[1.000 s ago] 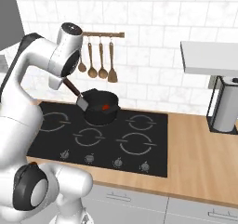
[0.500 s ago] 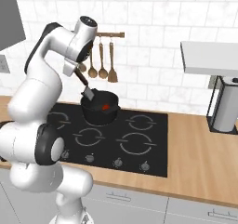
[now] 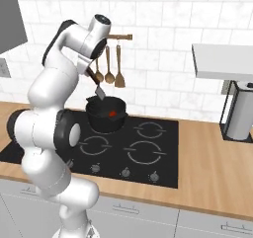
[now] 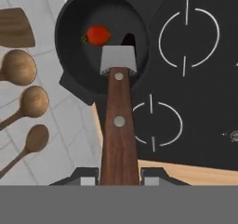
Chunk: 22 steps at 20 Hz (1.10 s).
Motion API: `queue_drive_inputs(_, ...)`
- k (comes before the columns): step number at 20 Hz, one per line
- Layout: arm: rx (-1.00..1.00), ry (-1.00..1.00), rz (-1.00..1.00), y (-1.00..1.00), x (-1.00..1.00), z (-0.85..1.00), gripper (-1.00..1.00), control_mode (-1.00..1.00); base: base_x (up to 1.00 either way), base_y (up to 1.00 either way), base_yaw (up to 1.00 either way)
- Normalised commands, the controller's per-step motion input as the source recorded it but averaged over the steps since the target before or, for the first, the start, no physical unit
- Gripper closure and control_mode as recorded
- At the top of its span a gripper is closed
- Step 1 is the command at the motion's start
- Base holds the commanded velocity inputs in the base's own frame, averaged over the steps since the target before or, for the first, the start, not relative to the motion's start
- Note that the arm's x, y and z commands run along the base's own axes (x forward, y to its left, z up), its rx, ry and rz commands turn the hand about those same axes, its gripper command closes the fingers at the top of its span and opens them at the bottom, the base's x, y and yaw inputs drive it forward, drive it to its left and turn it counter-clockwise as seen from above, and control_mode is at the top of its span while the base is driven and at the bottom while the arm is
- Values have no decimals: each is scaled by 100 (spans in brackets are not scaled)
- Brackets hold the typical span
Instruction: Put the avocado and tomato in the pot. Retrieve the spatula and lightly stir the vegetables in the pot.
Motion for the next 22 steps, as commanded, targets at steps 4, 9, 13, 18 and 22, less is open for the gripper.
queue_drive_inputs(4,0,1,0,0,48,-42,100,-100,0,0,0)
queue_drive_inputs(9,1,5,0,0,21,-68,100,-100,0,0,0)
queue_drive_inputs(13,0,0,1,0,26,-46,100,-100,0,0,0)
queue_drive_inputs(18,0,0,1,0,28,-38,100,-100,0,0,0)
queue_drive_inputs(22,0,0,0,0,38,-35,100,-100,0,0,0)
